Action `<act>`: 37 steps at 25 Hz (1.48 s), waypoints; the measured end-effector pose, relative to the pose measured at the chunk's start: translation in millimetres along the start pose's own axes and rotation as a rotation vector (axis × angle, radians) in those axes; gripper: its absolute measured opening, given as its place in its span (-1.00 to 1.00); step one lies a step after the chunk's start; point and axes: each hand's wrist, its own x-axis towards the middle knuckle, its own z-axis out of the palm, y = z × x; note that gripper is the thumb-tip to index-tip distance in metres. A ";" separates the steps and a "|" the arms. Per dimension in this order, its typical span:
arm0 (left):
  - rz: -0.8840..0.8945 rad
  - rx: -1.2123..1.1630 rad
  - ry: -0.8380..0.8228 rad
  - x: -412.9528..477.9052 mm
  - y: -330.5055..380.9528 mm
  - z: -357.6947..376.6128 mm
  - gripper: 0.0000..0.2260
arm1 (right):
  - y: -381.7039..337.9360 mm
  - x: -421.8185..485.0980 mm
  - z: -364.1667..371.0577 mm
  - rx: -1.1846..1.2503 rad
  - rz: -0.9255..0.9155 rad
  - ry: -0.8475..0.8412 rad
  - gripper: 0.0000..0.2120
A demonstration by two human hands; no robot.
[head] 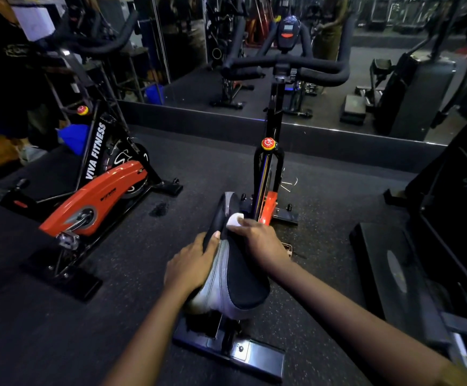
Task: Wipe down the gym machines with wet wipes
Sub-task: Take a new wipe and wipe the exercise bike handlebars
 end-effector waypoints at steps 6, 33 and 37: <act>0.007 -0.013 0.002 -2.2 0.7 -0.3 -0.44 | 6.9 -54.4 0.2 0.237 -0.088 0.152 -0.52; -0.009 -0.016 0.018 -7.5 3.2 -1.7 -0.42 | -52.4 -141.7 45.5 0.443 0.455 0.583 -0.57; -0.002 -0.030 0.017 -9.8 1.2 -2.8 -0.42 | -92.3 -149.3 67.1 0.395 0.492 0.623 -0.58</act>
